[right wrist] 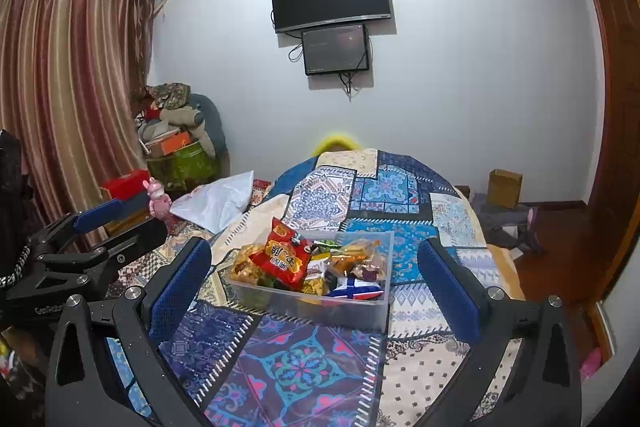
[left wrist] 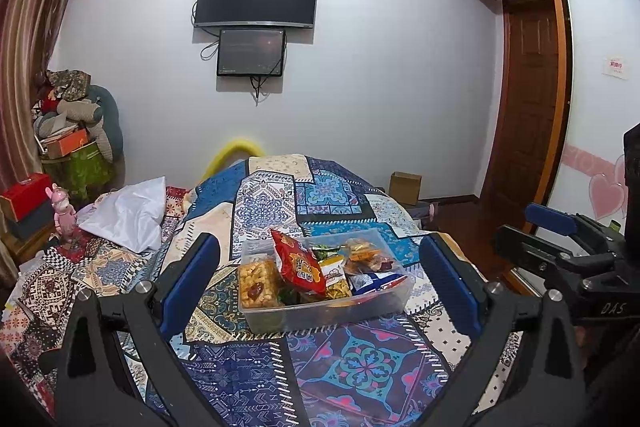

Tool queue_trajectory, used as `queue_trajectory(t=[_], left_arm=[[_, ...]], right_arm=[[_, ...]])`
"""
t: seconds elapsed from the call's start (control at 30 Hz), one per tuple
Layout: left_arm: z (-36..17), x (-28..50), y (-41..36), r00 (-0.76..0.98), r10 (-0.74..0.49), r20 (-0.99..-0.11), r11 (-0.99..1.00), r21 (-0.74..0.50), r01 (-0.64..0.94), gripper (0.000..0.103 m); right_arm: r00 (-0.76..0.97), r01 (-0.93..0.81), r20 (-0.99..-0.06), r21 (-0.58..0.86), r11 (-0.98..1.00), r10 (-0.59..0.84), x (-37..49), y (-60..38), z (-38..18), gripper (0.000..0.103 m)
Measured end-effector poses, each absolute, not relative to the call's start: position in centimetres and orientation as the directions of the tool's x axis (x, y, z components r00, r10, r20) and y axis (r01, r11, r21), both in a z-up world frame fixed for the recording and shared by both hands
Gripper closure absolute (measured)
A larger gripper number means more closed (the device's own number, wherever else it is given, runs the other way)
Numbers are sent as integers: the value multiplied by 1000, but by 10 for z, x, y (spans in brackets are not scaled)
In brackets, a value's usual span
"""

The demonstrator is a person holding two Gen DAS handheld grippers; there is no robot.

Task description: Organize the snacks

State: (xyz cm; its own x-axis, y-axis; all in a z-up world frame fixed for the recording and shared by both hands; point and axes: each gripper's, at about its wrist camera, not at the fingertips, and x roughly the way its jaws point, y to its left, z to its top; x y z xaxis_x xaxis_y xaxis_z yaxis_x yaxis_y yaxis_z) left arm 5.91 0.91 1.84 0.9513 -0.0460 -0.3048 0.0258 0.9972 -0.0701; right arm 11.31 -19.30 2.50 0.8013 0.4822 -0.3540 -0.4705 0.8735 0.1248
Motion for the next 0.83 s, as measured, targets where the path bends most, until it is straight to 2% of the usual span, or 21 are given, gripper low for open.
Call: queue_trajectory(t=[0.83], left_arm=[[11, 67, 9, 944, -69, -323, 996, -74, 48, 2]], right_arm=[[801, -459, -366, 131, 878, 474, 115, -190, 19, 0]])
